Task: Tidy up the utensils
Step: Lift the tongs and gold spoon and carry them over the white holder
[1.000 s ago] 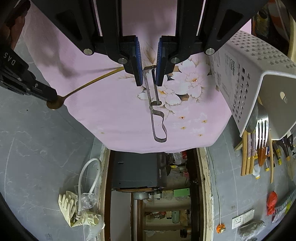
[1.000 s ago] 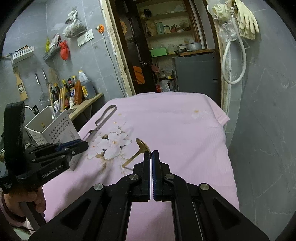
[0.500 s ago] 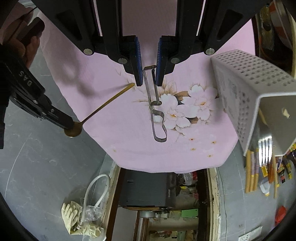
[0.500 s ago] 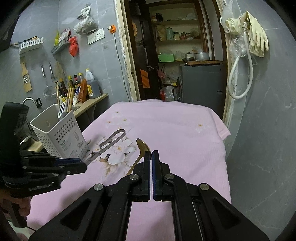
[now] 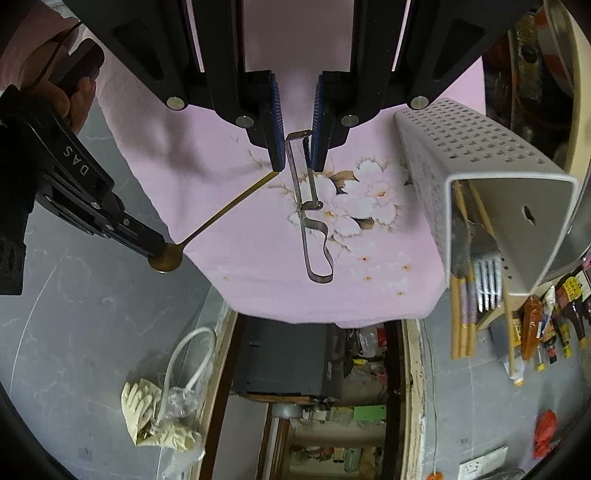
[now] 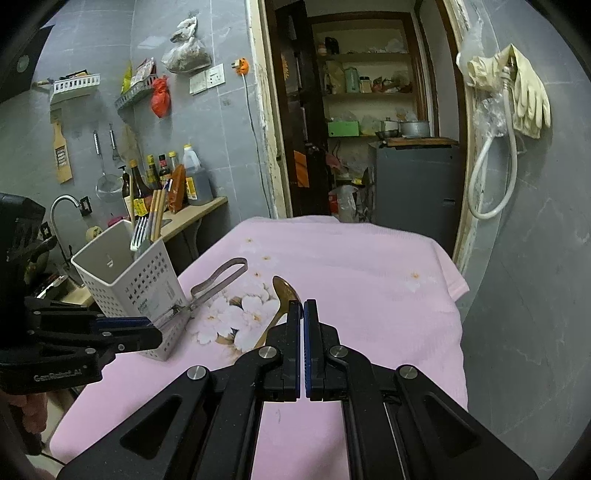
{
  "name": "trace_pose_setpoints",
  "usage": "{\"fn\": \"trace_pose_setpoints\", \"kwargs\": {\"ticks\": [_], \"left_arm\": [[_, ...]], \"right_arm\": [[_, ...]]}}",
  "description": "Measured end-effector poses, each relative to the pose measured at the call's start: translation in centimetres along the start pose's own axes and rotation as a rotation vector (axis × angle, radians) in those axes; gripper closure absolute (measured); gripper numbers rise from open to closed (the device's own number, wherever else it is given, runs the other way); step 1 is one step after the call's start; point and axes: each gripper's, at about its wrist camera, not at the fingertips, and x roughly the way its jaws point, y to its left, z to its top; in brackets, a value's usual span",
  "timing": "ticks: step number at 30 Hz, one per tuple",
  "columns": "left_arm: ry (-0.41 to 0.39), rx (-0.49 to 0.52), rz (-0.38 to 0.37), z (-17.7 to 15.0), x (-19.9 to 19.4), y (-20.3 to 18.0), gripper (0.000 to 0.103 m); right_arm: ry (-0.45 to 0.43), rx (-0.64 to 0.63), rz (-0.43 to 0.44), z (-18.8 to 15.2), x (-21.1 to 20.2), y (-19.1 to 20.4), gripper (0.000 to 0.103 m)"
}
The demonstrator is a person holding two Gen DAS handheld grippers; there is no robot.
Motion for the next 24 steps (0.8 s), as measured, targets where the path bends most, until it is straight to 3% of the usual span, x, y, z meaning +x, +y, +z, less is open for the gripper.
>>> {"fn": "trace_pose_setpoints", "kwargs": {"ticks": [14,24], "left_arm": [[-0.092,-0.053,0.041,1.4,-6.2,2.5,0.089],[-0.082,-0.133,0.093,0.8,-10.5,5.5,0.089]], "right_arm": [[-0.118,-0.061,0.062,5.3,-1.1,3.4,0.101],[-0.216,-0.12,0.129,10.0,-2.3,8.0,0.101]]}}
